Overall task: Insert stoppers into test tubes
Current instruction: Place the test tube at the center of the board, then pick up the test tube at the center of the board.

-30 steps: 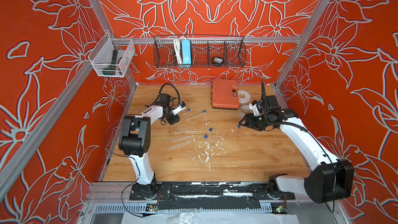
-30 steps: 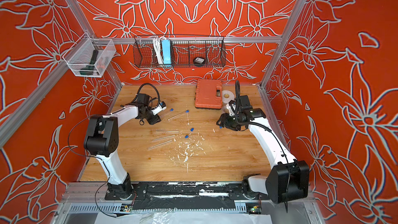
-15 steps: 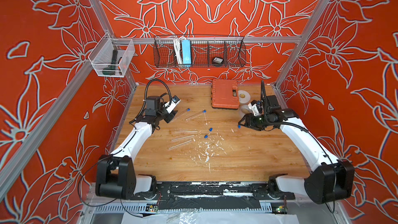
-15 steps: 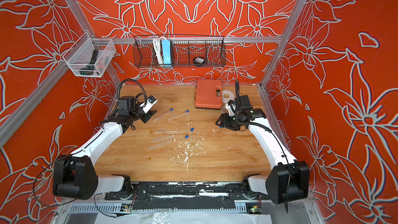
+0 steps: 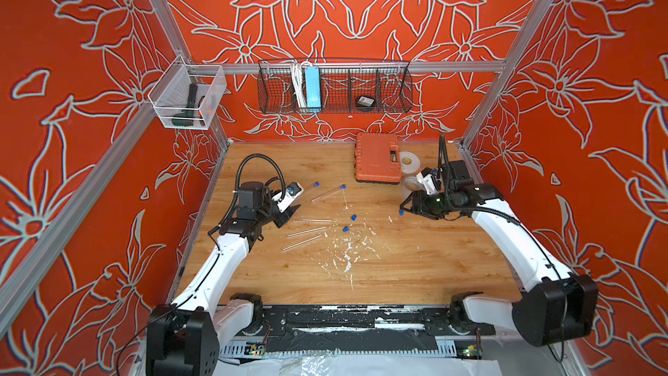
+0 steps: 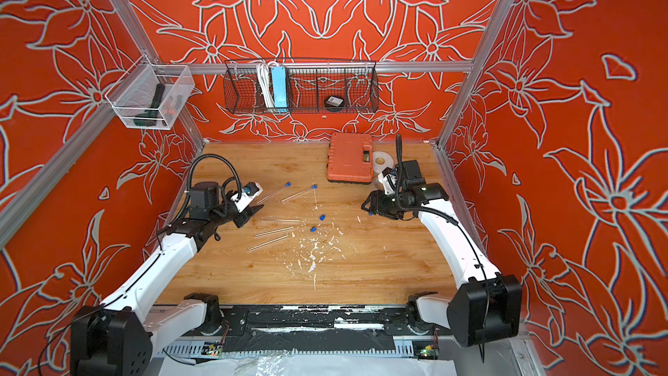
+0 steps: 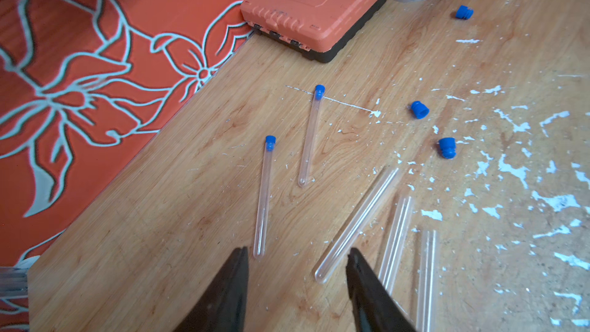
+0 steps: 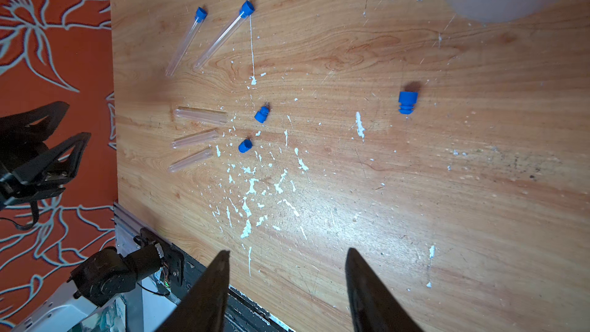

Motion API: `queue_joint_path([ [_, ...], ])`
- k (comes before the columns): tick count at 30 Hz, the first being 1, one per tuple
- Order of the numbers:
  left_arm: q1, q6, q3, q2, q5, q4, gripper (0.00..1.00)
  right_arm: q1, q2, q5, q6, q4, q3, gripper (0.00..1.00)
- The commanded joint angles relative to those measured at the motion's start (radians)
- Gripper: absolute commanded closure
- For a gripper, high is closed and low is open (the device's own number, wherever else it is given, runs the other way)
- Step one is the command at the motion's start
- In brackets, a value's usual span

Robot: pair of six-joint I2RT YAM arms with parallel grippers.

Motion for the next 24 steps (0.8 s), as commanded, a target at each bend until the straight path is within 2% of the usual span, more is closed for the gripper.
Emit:
queue_joint_path([
  [1,-0.011,0.086,-0.022,-0.029,0.040,-0.087,0.53,-0.006,-0.027,-0.014,-0.021,0.002,-0.020,0.41],
  [12,-0.069,0.170,-0.080,-0.094,-0.010,-0.218,0.50,-0.006,-0.029,-0.025,-0.033,-0.002,-0.026,0.42],
  [19,-0.128,0.225,-0.108,-0.071,-0.078,-0.275,0.49,-0.007,-0.024,-0.036,-0.040,0.005,-0.025,0.42],
  [24,-0.179,0.240,-0.120,0.000,-0.113,-0.270,0.50,-0.007,-0.010,-0.048,-0.042,0.007,-0.024,0.42],
])
